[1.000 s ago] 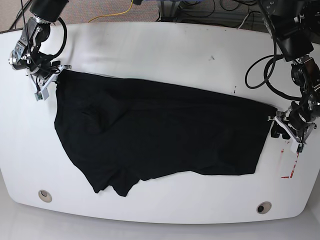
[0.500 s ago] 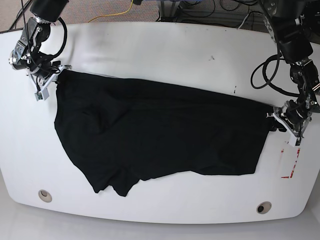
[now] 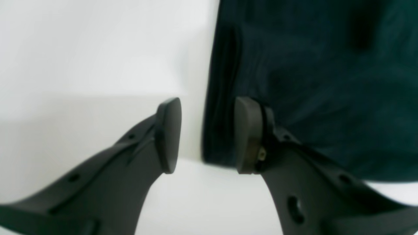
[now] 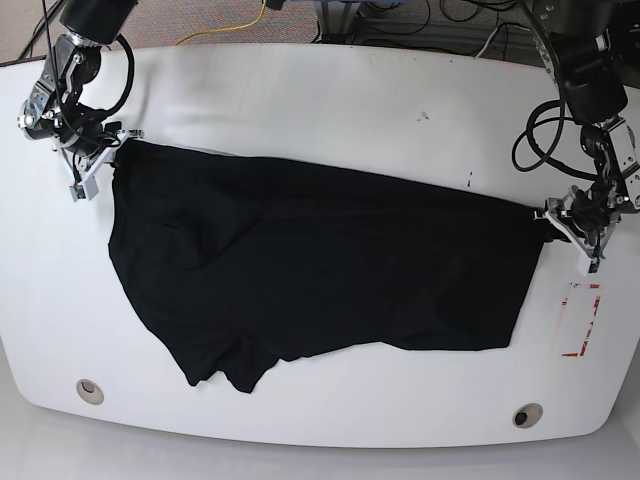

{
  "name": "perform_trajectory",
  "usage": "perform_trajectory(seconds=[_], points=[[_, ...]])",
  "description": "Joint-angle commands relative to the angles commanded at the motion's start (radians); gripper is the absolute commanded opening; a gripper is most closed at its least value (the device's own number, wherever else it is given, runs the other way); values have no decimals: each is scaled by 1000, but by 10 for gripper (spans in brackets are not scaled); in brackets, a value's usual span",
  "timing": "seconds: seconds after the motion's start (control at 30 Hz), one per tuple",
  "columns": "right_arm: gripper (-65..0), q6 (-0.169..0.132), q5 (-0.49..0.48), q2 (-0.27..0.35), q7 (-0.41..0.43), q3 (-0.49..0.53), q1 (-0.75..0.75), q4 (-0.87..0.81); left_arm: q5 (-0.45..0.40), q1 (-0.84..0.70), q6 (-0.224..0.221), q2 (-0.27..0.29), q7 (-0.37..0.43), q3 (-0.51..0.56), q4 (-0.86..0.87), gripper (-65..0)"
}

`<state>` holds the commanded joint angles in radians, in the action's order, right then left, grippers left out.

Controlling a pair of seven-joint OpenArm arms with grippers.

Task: Layout the t-shirt on the table in an organized manner, then fold the t-shirt properly
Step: 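Grasp the shirt side edge with the left gripper, then lift both held corners and pull the shirt away from the hem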

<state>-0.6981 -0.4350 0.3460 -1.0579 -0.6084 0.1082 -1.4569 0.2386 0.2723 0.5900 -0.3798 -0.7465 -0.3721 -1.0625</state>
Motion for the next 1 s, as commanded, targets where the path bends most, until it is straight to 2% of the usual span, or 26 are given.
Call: perform_trajectory(seconds=[0.4,0.43,0.6,0.67,0.9,1.0], points=[[-650,0,0,-2,-2,-2,0,-38,-8,-5,2,2,23,32,64,-407],[-650,0,0,-2,-2,-2,0,-38,-8,-5,3,2,23,32,68,-418],[-650,0,0,0,-2,-2,0,-40,-9,-8,6,2,21,32,69,-599],[-650,0,2,0,-2,-2,0,-40,-9,-8,6,2,18,32,69,-649],[-650,0,3,6,-20,-2,14,-40,-3,-71,8,-3,9,32,21,-650],[-650,0,3,14,-34,0,29,-58,-3,-104,8,-3,-44,25,-48,-650]])
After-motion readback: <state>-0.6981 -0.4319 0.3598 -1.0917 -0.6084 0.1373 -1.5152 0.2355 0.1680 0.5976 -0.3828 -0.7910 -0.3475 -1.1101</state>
